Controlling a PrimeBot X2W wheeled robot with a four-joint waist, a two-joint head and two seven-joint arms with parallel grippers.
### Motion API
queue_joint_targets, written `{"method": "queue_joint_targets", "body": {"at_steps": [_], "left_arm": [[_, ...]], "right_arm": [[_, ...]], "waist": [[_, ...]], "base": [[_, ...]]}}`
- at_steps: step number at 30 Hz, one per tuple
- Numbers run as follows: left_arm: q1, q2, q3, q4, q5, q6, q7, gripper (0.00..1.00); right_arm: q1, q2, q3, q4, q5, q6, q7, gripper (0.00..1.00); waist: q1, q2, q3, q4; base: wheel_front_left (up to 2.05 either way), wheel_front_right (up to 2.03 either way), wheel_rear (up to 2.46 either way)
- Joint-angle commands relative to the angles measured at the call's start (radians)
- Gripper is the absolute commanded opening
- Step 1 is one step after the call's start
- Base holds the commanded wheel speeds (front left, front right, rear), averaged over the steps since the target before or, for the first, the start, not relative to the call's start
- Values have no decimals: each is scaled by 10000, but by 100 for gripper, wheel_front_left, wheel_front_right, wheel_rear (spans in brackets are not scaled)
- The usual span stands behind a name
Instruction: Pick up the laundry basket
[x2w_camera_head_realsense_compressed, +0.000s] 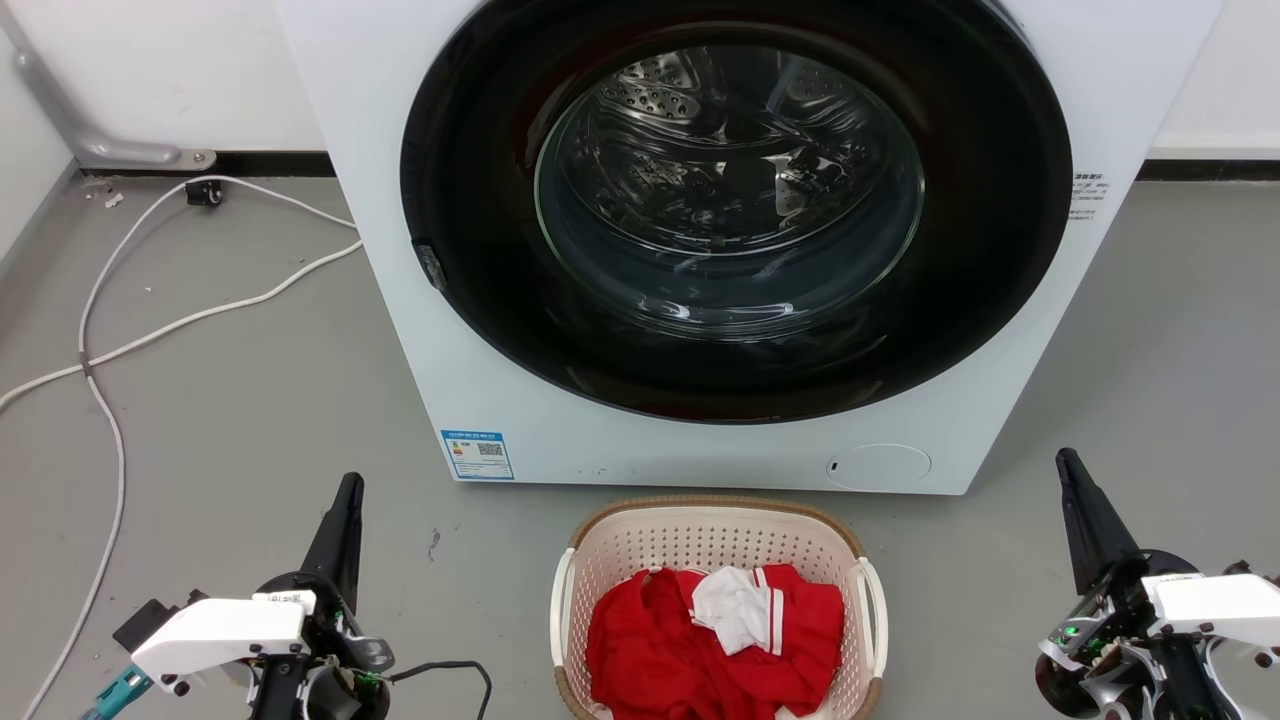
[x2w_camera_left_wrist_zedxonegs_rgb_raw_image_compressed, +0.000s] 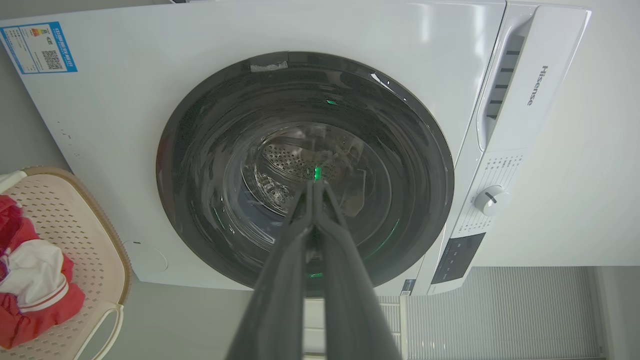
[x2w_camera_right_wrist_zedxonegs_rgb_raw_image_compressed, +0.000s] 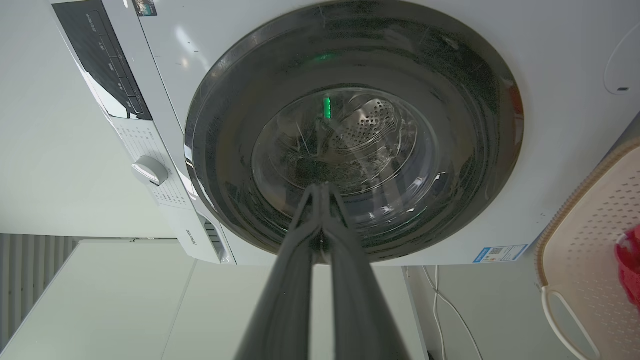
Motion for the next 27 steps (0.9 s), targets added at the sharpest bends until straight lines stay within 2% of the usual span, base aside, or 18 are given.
{"method": "queue_joint_targets", "body": {"at_steps": [1, 21, 22, 27], "left_arm": [[-54, -21, 29, 1, -21, -22, 20, 0], [-53, -22, 29, 1, -21, -22, 19, 0], [13, -2, -4, 26, 1, 2, -9, 100], [140, -13, -23, 57, 152, 6, -192, 100]], "right_arm": [[-104, 2, -5, 7, 40, -3, 10, 0], [-105, 2, -5, 7, 40, -3, 10, 0], [16, 2, 0, 24, -1, 0, -4, 100], [160, 9, 53, 119, -28, -2, -189, 100]], "waist": [[0, 0, 0, 0], [0, 0, 0, 0], [0, 0, 0, 0], [0, 0, 7, -1]], "base": [[0, 0, 0], [0, 0, 0], [0, 0, 0], [0, 0, 0]]}}
